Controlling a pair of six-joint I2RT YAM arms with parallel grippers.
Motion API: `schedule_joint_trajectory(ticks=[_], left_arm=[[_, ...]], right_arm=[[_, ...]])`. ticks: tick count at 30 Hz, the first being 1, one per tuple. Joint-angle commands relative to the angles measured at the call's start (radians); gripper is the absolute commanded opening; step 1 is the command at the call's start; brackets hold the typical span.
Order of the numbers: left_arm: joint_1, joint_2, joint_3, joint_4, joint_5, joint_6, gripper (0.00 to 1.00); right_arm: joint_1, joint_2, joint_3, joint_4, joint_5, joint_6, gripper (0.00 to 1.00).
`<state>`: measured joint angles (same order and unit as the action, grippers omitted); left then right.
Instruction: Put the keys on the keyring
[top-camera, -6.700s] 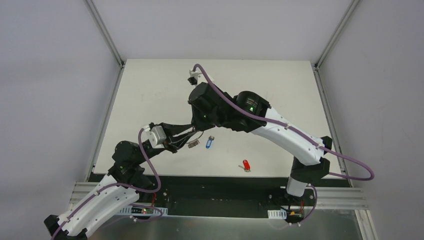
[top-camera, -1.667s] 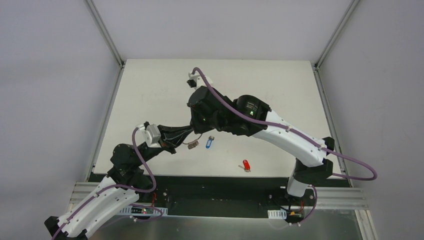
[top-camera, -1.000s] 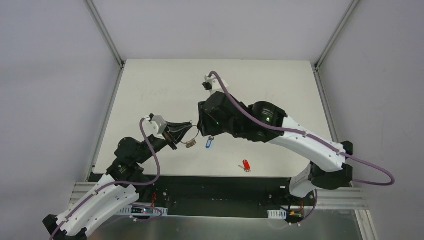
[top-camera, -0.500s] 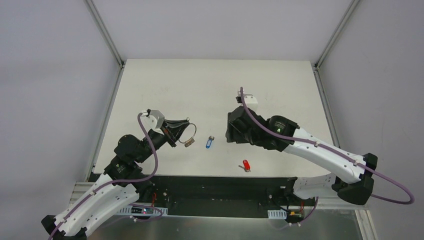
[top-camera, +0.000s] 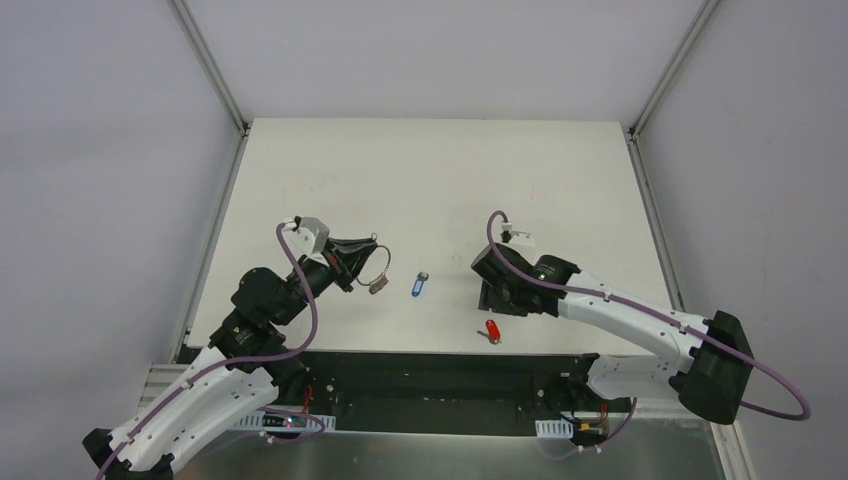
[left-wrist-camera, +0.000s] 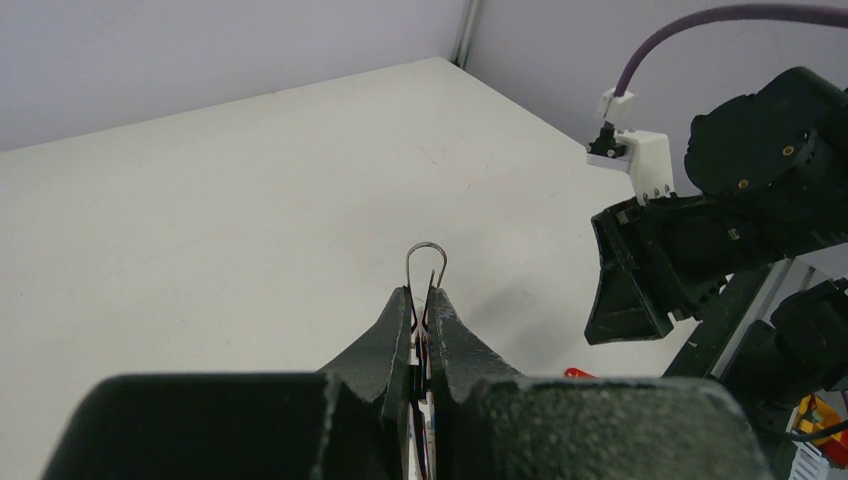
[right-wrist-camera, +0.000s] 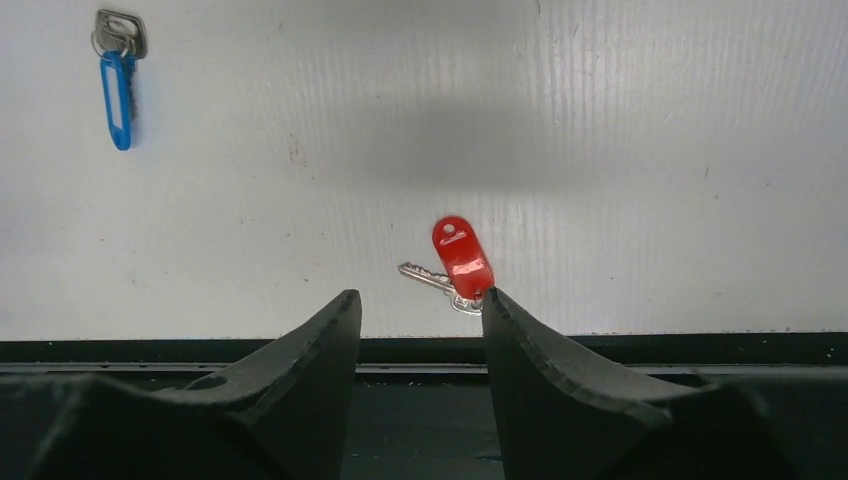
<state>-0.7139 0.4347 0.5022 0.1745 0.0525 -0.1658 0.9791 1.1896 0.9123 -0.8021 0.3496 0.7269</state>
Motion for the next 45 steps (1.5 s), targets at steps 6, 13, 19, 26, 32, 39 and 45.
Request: schedule_joint_trajectory(ticks=[6,13,19,26,32,39,45], left_arm=[[-0.002,0.011,0.029,0.04,-0.016,-0.015,0.0],[-0.002,0.013,0.024,0.046,-0.015,-0.017,0.0],[-0.002,0.01,0.022,0.043,-0.017,-0.013,0.0],[-0.002,0.01,0.022,0.041,-0.022,-0.012,0.0],[-0.002,0.002,0.021,0.041,-0.019,-0.012,0.0],[-0.002,-0.004,0.019,0.043,-0.005,-0.012,0.0],[-0.002,-0.003,0.021,0.041,0.001,-0.012,0.0]], right_arm=[[-0.003,-0.065,-0.141,0.056,-0.076,0.071,0.47],[0.044,-0.029,-0.152,-0.003,-0.074,0.041,0.44],[0.089,0.037,-0.138,-0.023,-0.064,0.013,0.4],[0.122,0.109,-0.105,-0.048,-0.029,-0.032,0.36],[0.13,0.159,-0.091,-0.044,-0.019,-0.052,0.34],[0.13,0.187,-0.074,-0.034,-0.008,-0.081,0.29],[0.13,0.228,-0.07,-0.015,-0.032,-0.108,0.26]])
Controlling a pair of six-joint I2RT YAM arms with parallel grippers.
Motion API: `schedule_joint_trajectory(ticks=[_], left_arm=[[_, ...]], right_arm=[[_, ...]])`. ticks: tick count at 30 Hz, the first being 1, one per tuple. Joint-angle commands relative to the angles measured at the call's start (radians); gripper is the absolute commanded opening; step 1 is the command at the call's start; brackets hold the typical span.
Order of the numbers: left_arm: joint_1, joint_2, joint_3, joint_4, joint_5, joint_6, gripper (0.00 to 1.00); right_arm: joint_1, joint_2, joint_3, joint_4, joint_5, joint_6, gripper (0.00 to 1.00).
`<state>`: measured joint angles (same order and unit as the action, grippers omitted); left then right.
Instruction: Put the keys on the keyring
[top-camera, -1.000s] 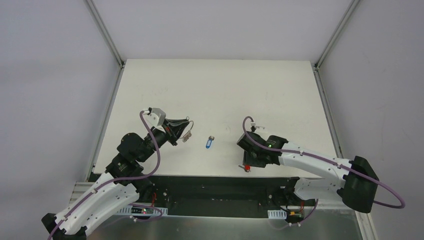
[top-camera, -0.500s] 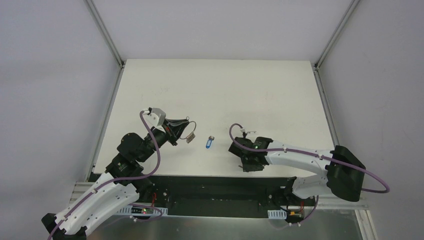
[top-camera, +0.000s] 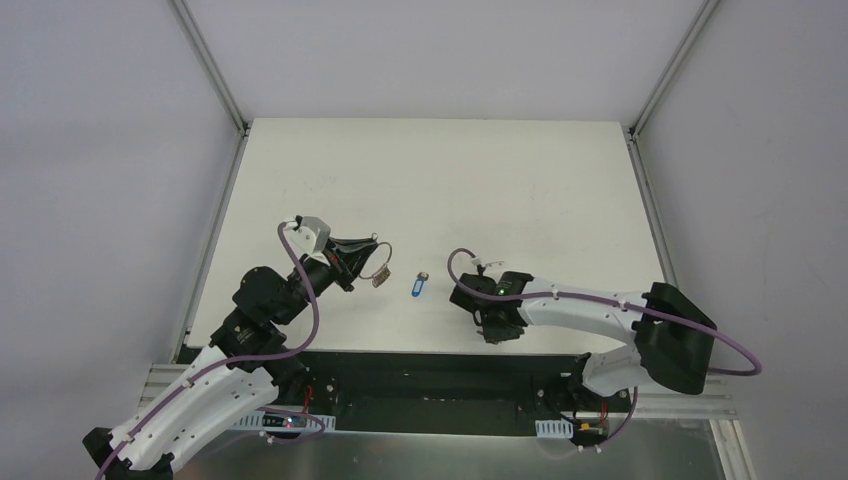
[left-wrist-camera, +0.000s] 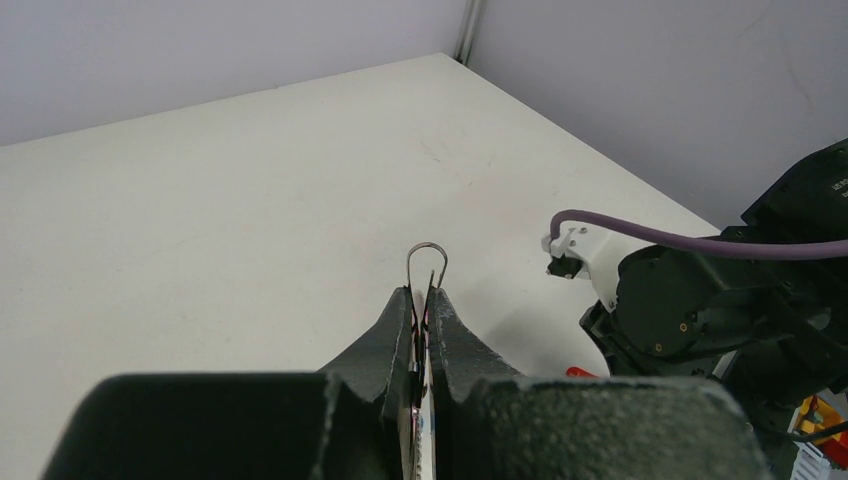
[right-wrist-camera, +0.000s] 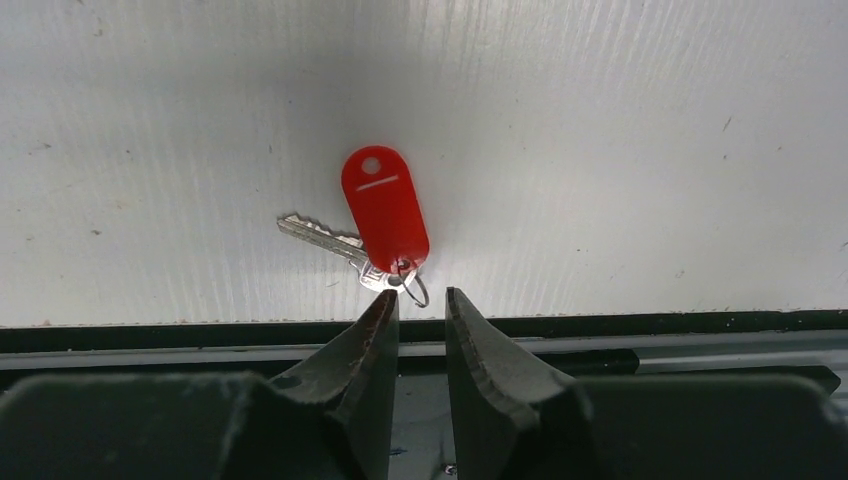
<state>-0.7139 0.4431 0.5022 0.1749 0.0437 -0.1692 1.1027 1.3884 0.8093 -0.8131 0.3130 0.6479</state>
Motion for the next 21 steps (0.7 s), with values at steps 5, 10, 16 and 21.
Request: schedule_joint_trajectory(ticks=[5,10,16,21], left_arm=[[-0.002,-0.014,0.021,0.04,0.01,-0.009,0.0],[-0.002,-0.009,0.02,0.041,0.006,-0.009,0.0],[-0.002,-0.007,0.018,0.047,0.009,-0.008,0.0],[-0.002,-0.009,0.012,0.059,0.022,-0.006,0.0]], right_arm=[[0.006,0.048,0.028,0.001,-0.001,-0.035,0.23],[0.005,0.055,0.027,0.013,-0.009,-0.045,0.04],[0.009,-0.054,0.061,0.002,-0.006,-0.048,0.0],[0.011,-0.282,0.146,-0.015,-0.025,-0.068,0.0]])
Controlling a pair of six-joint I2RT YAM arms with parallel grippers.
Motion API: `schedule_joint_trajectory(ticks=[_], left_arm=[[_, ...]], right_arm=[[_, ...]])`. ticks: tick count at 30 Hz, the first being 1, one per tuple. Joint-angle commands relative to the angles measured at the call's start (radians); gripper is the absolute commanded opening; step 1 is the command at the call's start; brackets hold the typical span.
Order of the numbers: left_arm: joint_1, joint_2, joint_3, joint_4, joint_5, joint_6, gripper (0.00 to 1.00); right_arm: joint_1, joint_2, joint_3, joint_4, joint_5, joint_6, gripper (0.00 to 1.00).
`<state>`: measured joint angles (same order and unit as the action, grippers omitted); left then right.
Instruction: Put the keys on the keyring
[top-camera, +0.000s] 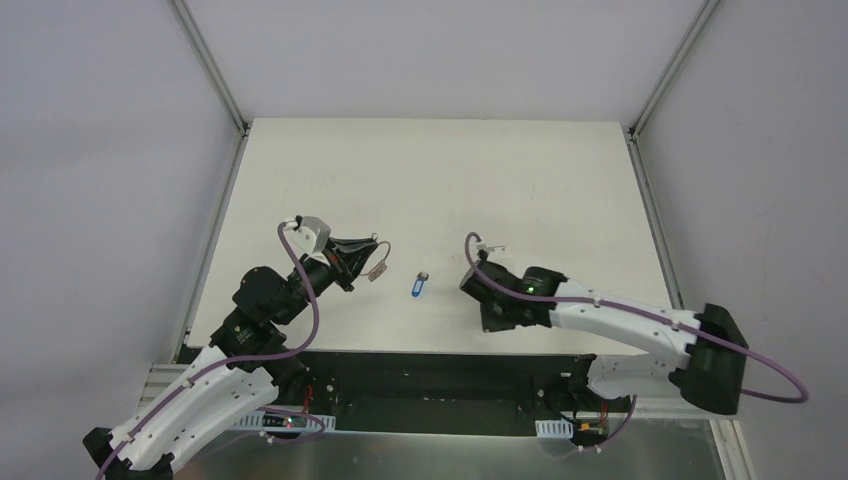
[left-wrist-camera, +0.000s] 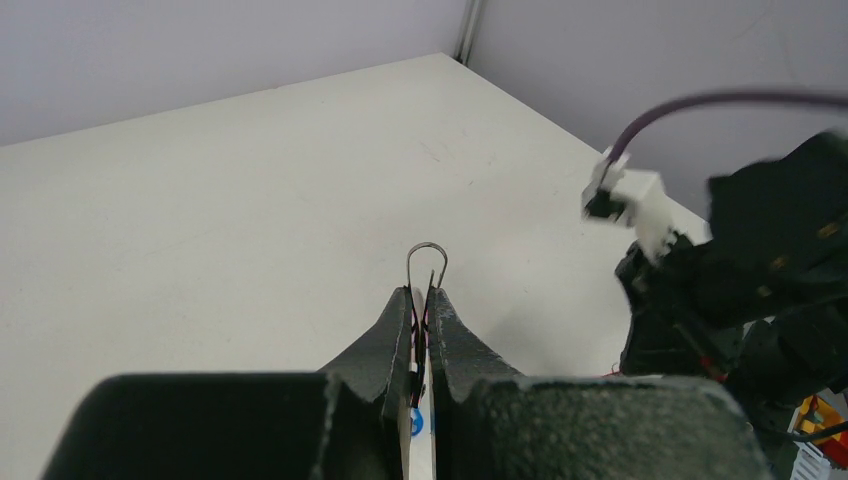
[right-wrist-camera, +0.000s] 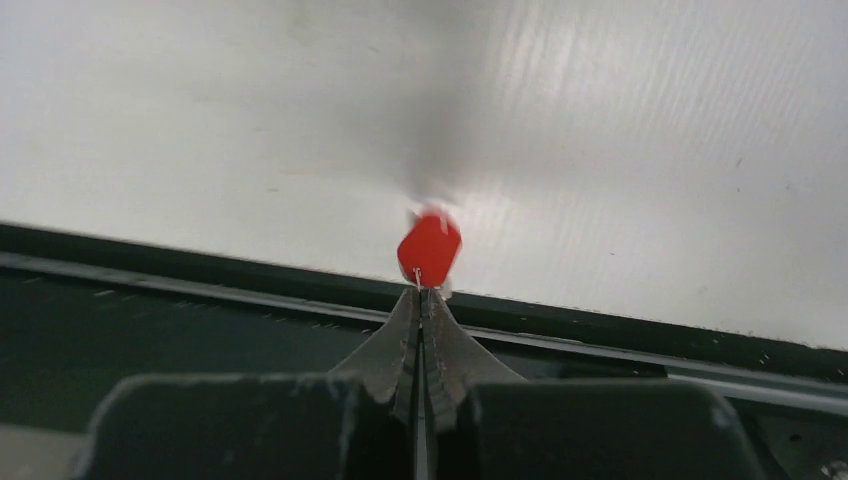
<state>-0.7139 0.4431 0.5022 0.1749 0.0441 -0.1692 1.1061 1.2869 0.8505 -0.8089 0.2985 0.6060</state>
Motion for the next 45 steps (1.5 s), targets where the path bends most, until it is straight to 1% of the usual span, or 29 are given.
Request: schedule_joint_trajectory(ticks=[1,6,12,16,21,27,34,45], left_arm=[[-0.002,-0.012,0.011,0.062,0.026,-0.006,0.0],[-0.002,-0.037,-0.01,0.098,0.069,0.002,0.0],[-0.002,-0.073,-0.044,0.166,0.162,0.005,0.0],[-0.002,-0.107,-0.064,0.213,0.225,0.003,0.0],[-0.002,-0.134,-0.086,0.267,0.298,-0.006,0.0],[-0.002,-0.151,-0.104,0.313,0.357,-0.015,0.0],[-0.002,-0.16,-0.119,0.358,0.395,-0.026,0.0],[-0.002,-0.163,-0.127,0.396,0.435,-0.038,0.0]], right_arm=[[0.006,-0.219,0.115,-0.009,-0.028,-0.037,0.0],[0.007,-0.328,0.153,0.063,-0.163,-0.097,0.0],[0.007,-0.381,0.163,0.211,-0.405,-0.153,0.0],[0.006,-0.389,0.154,0.317,-0.509,-0.142,0.0],[0.007,-0.4,0.112,0.515,-0.604,-0.091,0.0],[0.009,-0.424,0.046,0.776,-0.614,0.01,0.0],[0.015,-0.42,-0.035,1.004,-0.555,0.142,0.0],[0.027,-0.357,-0.064,1.208,-0.517,0.244,0.0]])
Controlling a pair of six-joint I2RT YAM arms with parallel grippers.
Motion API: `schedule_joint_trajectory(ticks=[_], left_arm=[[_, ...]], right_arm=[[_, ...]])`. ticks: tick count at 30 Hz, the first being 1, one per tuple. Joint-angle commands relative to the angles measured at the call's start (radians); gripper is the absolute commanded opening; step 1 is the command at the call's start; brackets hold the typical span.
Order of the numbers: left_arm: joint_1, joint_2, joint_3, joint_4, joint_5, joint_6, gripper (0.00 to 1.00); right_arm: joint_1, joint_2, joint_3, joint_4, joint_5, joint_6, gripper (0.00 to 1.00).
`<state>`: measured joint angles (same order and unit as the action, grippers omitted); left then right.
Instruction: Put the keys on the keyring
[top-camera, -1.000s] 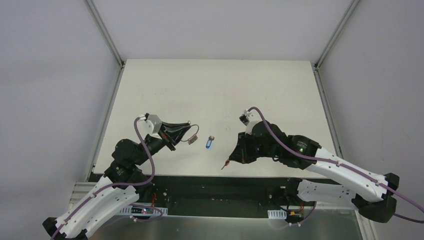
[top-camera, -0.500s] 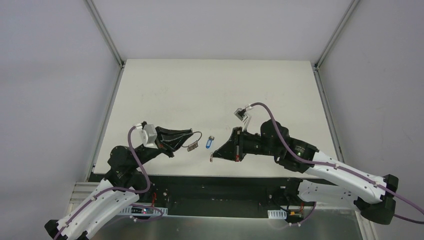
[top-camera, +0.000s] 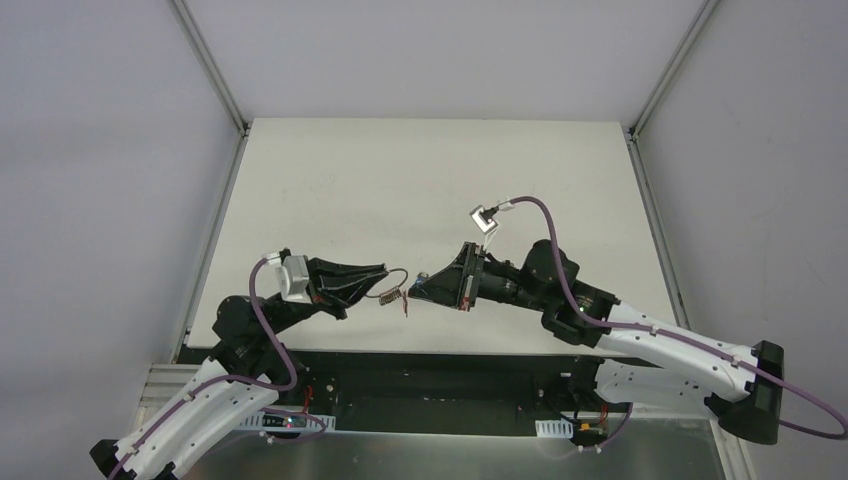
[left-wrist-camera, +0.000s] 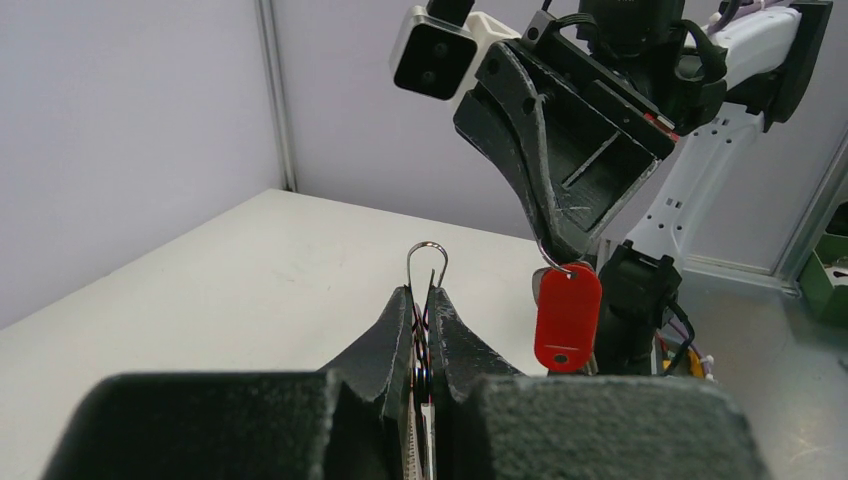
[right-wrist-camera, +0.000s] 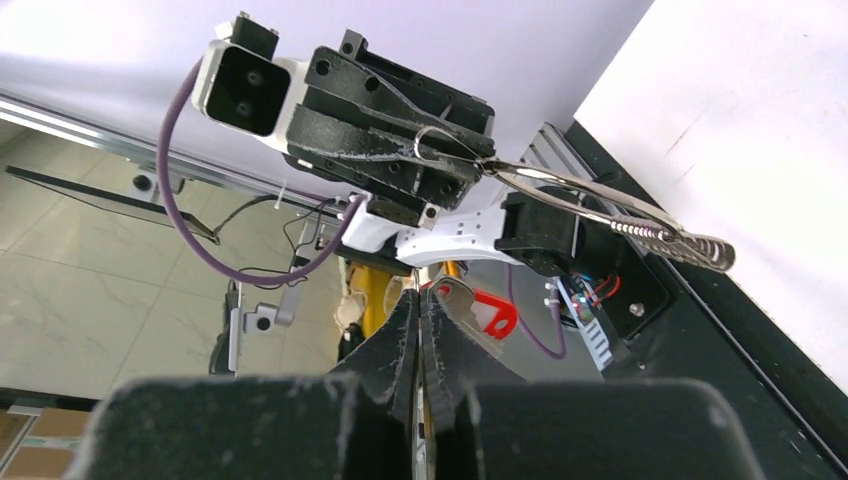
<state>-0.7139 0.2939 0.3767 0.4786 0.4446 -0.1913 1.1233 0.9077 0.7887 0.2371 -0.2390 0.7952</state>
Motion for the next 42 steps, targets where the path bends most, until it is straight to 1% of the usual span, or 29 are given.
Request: schedule_joint_trajectory(ticks=[1,13,27,42], left_arm=[[-0.002,-0.013,-0.002,0.093,0.034,-0.017,0.0],[-0.002,-0.019,-0.005,0.103,0.04,-0.016,0.0],[-0.002,-0.021,-0.006,0.111,0.063,-0.019,0.0],[-0.002,-0.019,-0.008,0.121,0.078,-0.021,0.0]], right_arm=[[0.012,0.031,0.001,0.166,0.024,0.058,0.0],[0.014,0.097,0.021,0.247,0.046,0.103,0.0],[0.015,0.115,0.027,0.258,0.076,0.11,0.0],[0.015,0.136,0.032,0.275,0.074,0.129,0.0]])
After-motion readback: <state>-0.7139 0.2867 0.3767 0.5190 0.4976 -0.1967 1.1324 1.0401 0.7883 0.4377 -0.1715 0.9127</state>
